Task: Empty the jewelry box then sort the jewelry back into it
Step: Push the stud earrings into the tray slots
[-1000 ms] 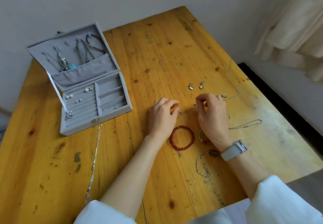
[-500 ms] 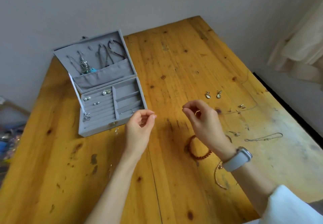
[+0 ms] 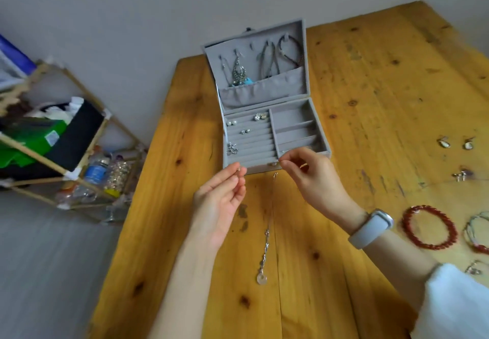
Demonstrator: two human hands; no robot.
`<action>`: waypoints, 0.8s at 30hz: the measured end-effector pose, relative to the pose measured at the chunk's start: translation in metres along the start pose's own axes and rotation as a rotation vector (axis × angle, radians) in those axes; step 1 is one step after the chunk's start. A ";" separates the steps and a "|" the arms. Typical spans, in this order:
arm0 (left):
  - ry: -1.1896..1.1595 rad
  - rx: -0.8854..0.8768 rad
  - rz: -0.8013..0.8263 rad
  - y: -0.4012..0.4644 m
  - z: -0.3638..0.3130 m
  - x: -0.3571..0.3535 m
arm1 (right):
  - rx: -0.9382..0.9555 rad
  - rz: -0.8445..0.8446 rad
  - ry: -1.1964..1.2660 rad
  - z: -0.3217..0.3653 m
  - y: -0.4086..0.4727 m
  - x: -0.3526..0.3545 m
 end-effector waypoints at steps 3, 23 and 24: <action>0.045 -0.024 -0.023 0.005 -0.005 0.011 | -0.005 0.000 0.010 0.002 0.002 -0.008; 1.015 -0.369 0.047 0.083 -0.034 -0.021 | -0.006 -0.040 -0.154 -0.007 0.034 -0.007; 1.034 -0.379 0.052 0.084 -0.034 -0.022 | -0.007 -0.042 -0.156 -0.008 0.034 -0.008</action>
Point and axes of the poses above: each hand's wrist, its own y-axis towards the middle knuckle, its own x-axis out of the back of the hand, z = x × y, the point moved 8 cm from there along y, towards the middle knuckle, and after that the axes turned 12 degrees about -y, right-handed, at the moved point
